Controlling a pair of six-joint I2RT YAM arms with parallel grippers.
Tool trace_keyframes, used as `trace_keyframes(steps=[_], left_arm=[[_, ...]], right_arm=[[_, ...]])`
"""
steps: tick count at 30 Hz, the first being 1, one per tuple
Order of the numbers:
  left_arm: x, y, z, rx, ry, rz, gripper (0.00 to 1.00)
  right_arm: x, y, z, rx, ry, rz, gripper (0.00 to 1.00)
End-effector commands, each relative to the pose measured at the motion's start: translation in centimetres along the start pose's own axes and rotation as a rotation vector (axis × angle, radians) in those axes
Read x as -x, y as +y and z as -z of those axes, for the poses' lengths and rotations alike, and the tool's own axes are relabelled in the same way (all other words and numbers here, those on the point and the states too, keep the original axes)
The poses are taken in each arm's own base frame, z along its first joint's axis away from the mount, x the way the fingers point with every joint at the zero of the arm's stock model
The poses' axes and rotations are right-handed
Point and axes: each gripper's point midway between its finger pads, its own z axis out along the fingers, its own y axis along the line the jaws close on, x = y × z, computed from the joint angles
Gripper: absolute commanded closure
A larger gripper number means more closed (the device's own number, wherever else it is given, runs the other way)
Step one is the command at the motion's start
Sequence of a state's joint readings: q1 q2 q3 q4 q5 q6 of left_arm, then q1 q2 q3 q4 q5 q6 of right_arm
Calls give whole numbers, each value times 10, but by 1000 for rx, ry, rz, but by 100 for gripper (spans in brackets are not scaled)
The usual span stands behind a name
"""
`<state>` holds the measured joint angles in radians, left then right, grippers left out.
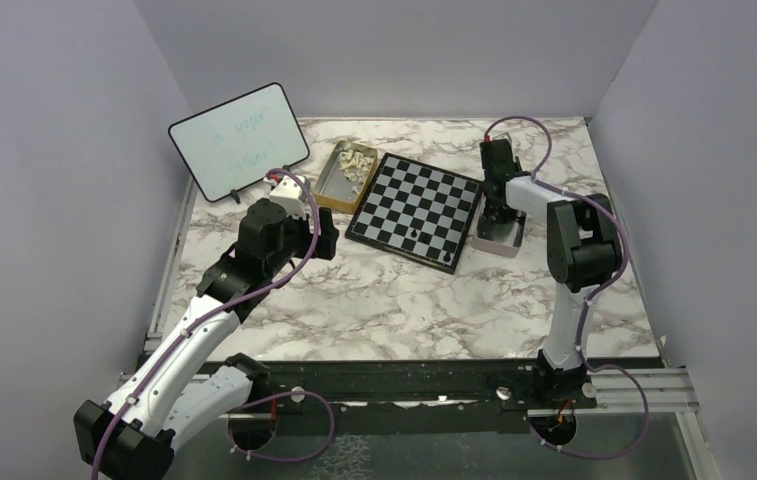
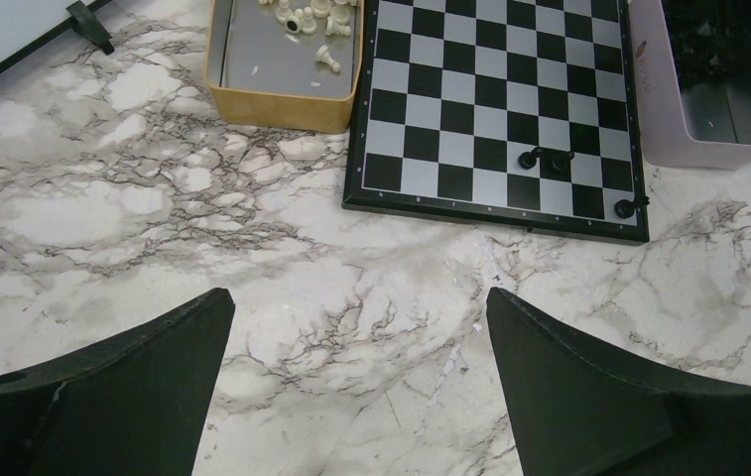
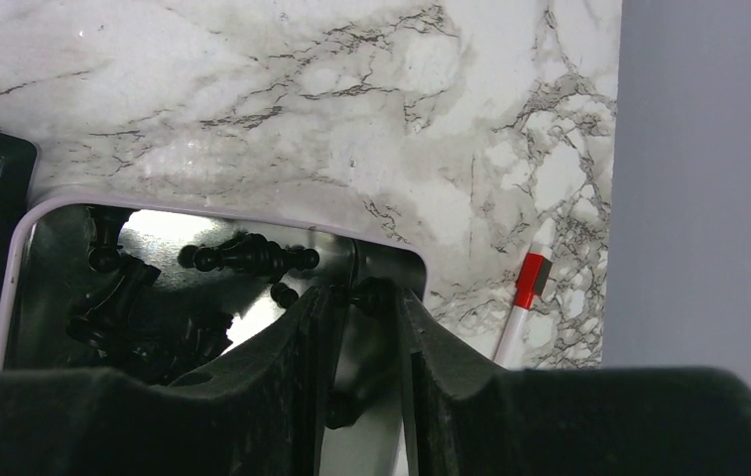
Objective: Set up the chess pieces on the board
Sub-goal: Pick up the chess piece from the storage box.
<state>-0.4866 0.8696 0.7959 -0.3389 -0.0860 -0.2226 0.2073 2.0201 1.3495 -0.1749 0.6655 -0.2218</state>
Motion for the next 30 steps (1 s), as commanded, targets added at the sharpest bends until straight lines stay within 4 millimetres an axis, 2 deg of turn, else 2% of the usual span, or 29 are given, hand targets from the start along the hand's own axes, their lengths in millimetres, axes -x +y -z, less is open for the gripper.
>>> trace_keyframes(steps=[1,14,30], left_arm=[[4,-3,1,-15,-19,-7,1],[4,-3,2,-16,-21,-8,1],[4,-2,2,-13,-22,-9,1]], right_arm=[[-6,0,-10,-32,16,27,66],[-13,2,-16,-45,43,68,66],[-10,-1,-22,-94,51,133,66]])
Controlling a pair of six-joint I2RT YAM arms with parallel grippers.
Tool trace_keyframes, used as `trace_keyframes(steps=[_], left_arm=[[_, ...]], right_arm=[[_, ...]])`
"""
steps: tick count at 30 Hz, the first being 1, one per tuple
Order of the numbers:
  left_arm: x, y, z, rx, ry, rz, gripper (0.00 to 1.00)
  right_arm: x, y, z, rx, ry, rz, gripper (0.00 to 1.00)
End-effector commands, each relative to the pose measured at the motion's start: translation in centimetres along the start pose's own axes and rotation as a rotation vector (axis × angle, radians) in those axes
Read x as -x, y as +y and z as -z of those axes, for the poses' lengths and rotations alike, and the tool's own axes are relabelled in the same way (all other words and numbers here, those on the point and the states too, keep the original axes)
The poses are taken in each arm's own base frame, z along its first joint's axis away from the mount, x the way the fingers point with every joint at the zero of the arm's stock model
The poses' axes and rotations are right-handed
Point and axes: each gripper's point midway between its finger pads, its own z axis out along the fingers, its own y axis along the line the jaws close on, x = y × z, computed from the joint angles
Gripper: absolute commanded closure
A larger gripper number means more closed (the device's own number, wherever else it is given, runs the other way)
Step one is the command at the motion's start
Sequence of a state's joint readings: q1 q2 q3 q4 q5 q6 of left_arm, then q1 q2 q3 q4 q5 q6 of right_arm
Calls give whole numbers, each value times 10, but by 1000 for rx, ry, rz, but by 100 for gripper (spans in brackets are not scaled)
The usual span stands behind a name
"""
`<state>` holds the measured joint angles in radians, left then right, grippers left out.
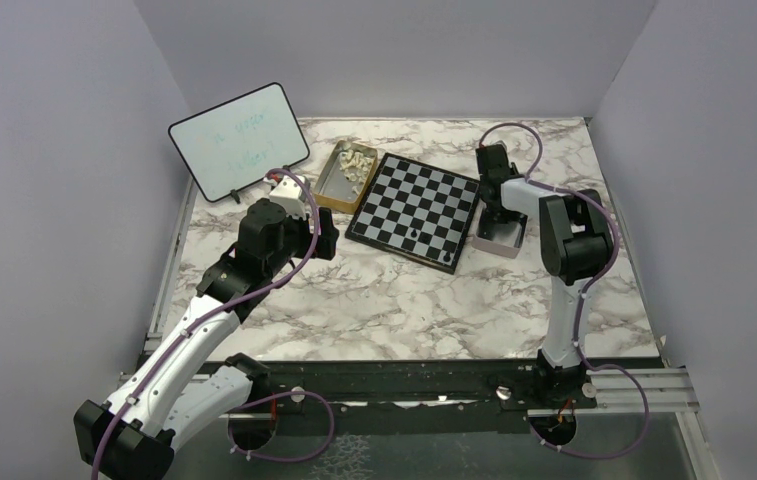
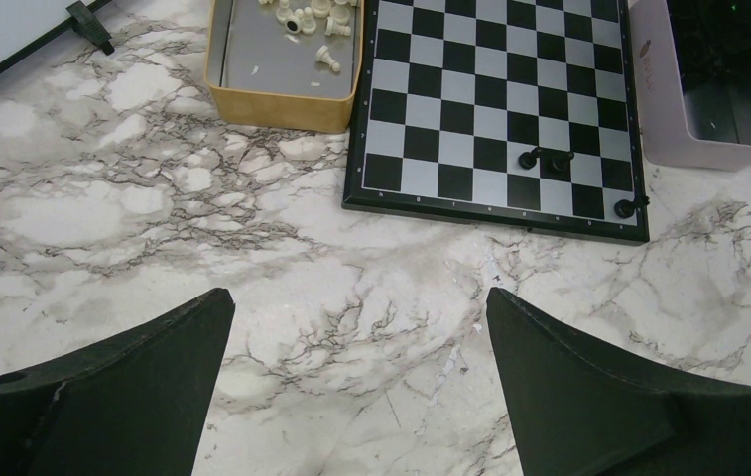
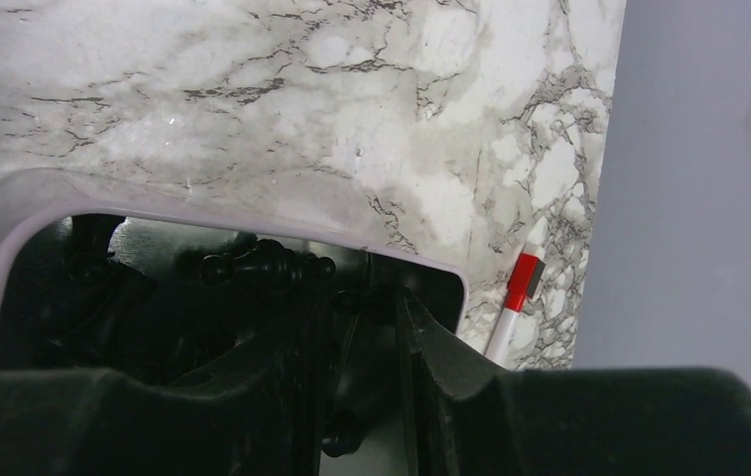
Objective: Set up the chess pieces on the board
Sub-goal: Pick up the chess piece from the storage box.
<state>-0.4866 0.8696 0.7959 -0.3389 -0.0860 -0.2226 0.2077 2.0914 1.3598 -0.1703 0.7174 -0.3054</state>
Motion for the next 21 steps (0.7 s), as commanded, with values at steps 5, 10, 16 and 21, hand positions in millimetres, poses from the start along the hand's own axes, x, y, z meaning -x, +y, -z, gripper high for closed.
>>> trace_keyframes(steps=[5,10,16,21], left_arm=[[5,-2,2,-12,-22,-10,1],[4,-2,2,-14,-22,-10,1],[5,-2,2,-12,-24,-10,1],[5,-2,2,-12,-24,-9,1]], right_arm=[[6,-3,-7,-64,2,26,69],[5,0,-6,-64,-2,37,72],[8,-2,-6,-73,-7,36,77],[11,-4,-5,-77,-11,32,81]])
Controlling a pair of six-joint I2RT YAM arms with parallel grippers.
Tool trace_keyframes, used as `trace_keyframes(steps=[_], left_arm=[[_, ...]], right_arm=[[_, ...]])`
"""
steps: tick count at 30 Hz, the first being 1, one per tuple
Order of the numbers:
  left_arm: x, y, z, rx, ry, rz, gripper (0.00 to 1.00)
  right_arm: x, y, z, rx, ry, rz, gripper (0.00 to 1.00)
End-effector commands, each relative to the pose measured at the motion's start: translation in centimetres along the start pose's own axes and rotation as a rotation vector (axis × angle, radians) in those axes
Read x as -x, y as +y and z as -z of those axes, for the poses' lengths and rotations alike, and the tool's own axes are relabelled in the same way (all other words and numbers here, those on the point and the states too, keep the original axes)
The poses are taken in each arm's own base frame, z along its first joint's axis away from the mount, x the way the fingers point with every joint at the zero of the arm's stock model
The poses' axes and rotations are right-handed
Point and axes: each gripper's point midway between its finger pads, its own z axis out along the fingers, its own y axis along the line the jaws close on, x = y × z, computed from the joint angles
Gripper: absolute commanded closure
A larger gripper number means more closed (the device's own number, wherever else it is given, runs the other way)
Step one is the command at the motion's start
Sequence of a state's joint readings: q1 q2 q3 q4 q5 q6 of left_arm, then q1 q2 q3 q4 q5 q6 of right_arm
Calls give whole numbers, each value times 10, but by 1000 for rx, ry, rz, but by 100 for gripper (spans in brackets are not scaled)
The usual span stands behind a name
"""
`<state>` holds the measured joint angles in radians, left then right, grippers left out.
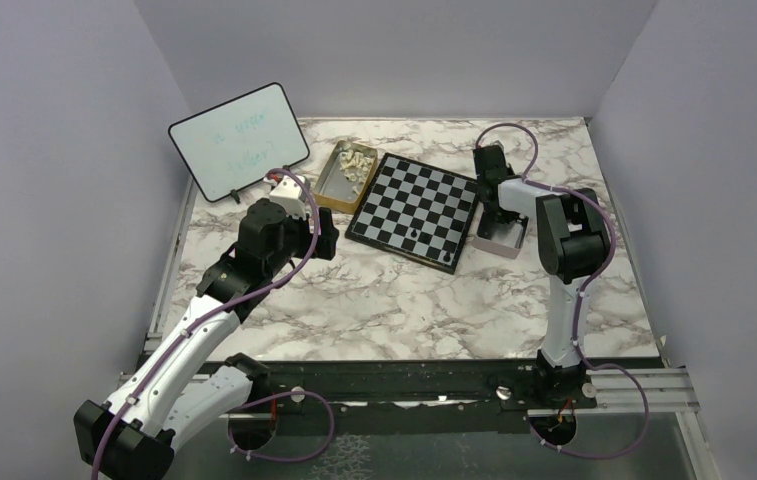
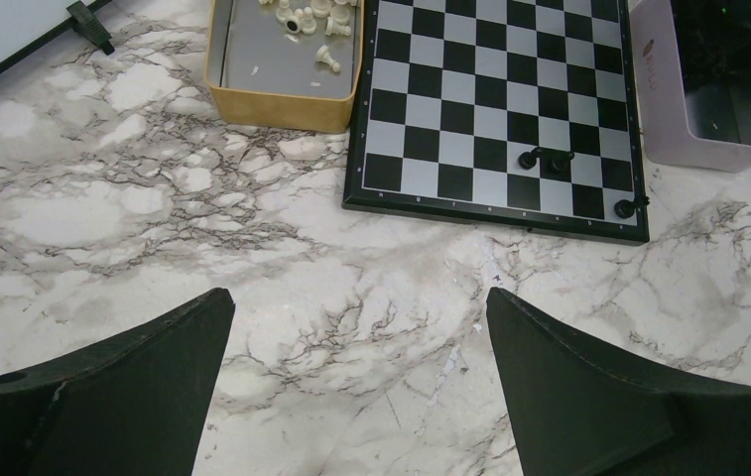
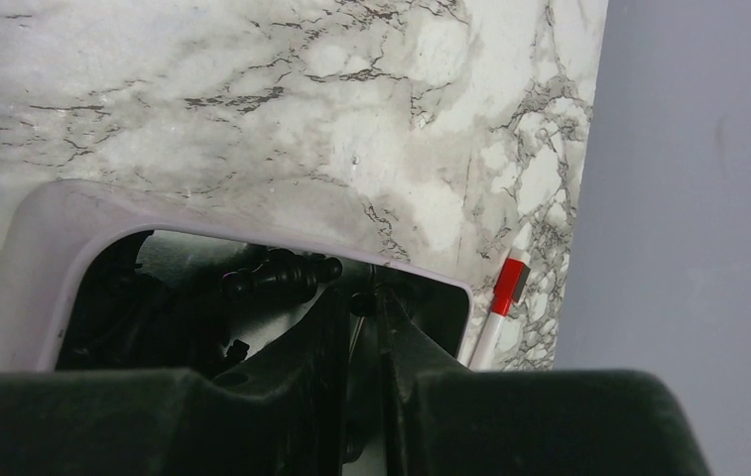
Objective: Set up the chess pieces on the board
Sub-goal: Pick up the chess piece from the storage box.
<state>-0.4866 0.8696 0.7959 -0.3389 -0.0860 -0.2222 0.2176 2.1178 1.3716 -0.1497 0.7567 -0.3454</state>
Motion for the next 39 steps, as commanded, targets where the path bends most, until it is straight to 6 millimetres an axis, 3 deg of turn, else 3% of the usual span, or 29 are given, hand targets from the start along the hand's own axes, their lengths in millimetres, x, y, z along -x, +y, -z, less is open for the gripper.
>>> trace_keyframes(steps=[1,22,32,39], left_arm=[[5,-2,2,-13,-24,-9,1],[6,-2,3,-13,-27,-9,1],[6,-3,4,-17,-30,-6,1],[4,-4,2,-24,-24,-5,1]], right_arm=[[9,-5,-2,-43,-12,-10,82],[24,-18,25,-9,-56,-122,97],[32,-32,60,91,-82,-263,97],[45,-25,102,299,-137,-443,97]])
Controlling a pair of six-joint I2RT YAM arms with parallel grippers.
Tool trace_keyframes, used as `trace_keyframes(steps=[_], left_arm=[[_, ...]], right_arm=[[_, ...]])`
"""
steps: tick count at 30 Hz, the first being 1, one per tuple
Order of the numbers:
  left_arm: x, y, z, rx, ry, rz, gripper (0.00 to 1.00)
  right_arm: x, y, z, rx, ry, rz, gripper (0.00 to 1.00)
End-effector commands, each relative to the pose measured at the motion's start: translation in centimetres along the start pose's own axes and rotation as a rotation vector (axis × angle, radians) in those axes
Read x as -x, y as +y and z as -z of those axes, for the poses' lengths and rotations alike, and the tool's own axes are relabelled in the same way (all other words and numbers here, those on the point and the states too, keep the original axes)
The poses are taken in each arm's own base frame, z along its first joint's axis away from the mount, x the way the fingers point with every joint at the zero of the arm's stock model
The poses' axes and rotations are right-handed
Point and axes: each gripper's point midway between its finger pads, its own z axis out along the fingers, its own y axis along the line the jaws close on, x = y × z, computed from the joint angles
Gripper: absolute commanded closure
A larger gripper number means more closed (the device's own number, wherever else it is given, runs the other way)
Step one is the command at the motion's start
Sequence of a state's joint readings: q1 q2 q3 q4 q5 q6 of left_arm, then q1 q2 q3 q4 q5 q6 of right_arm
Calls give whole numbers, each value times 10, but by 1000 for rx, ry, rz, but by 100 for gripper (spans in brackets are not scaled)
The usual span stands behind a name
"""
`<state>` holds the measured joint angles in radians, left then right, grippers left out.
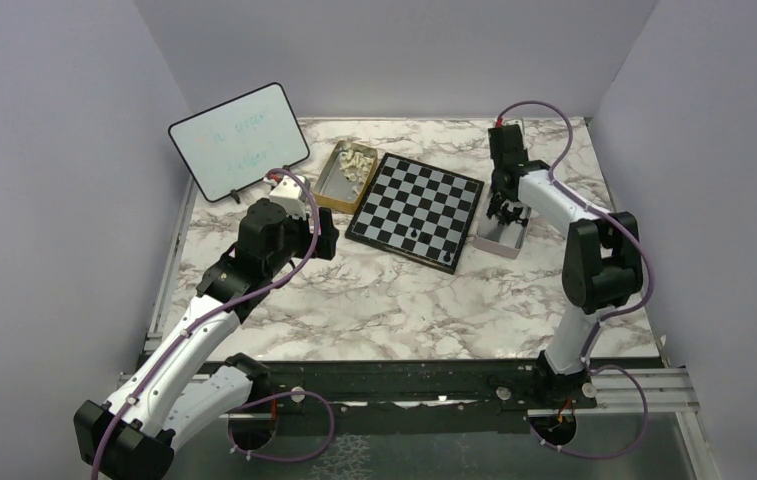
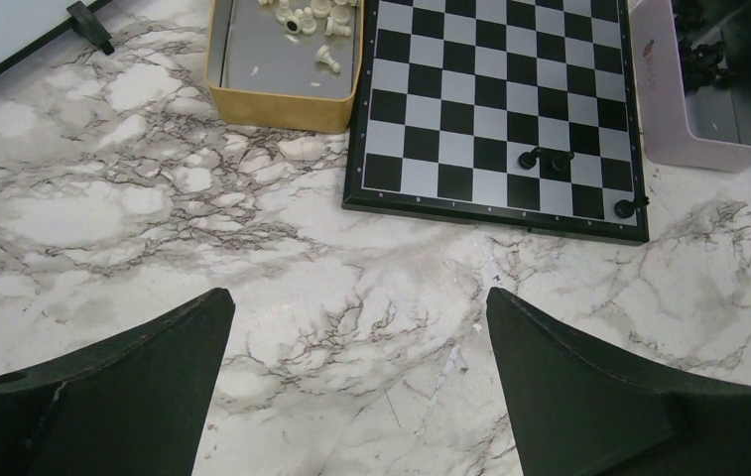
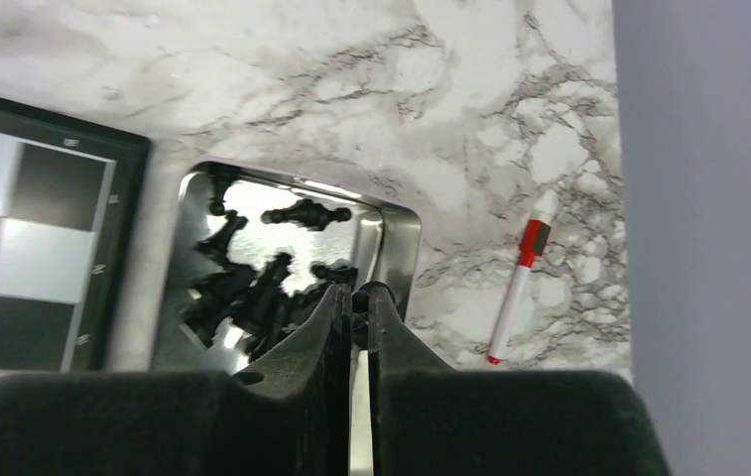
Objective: Set up the chess pieces on the board
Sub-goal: Pick up the chess piece from the storage box, then place the chess piece on the chessboard.
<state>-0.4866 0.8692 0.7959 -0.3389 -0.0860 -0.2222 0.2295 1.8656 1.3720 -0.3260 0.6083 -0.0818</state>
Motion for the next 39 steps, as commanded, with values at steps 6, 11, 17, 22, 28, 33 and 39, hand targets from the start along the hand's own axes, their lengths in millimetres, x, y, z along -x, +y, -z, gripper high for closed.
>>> trace_keyframes(steps=[6,11,17,22,28,33,39], left_arm=[[4,-5,1,-28,-19,-4,1],[4,-4,1,-23,-20,-5,1],[4,-5,0,-25,-17,-4,1],[4,-5,1,-27,-19,-4,1],[4,-6,1,-32,-19,0,1],[5,-6,3,-34,-26,0,1],[6,-6,3,-35,-28,0,1]], right_arm=[[22,39,71,387,-75,-266,96],[21,63,104,544,-113,-315,96],[11,103,141,680,-151,-314,96],[-7,143,155,724,-152,-269,96],[-19,178,161,739,-173,-197,96],[-18,184,155,723,-180,-219,96],[-28,185,148,688,-155,-247,95]])
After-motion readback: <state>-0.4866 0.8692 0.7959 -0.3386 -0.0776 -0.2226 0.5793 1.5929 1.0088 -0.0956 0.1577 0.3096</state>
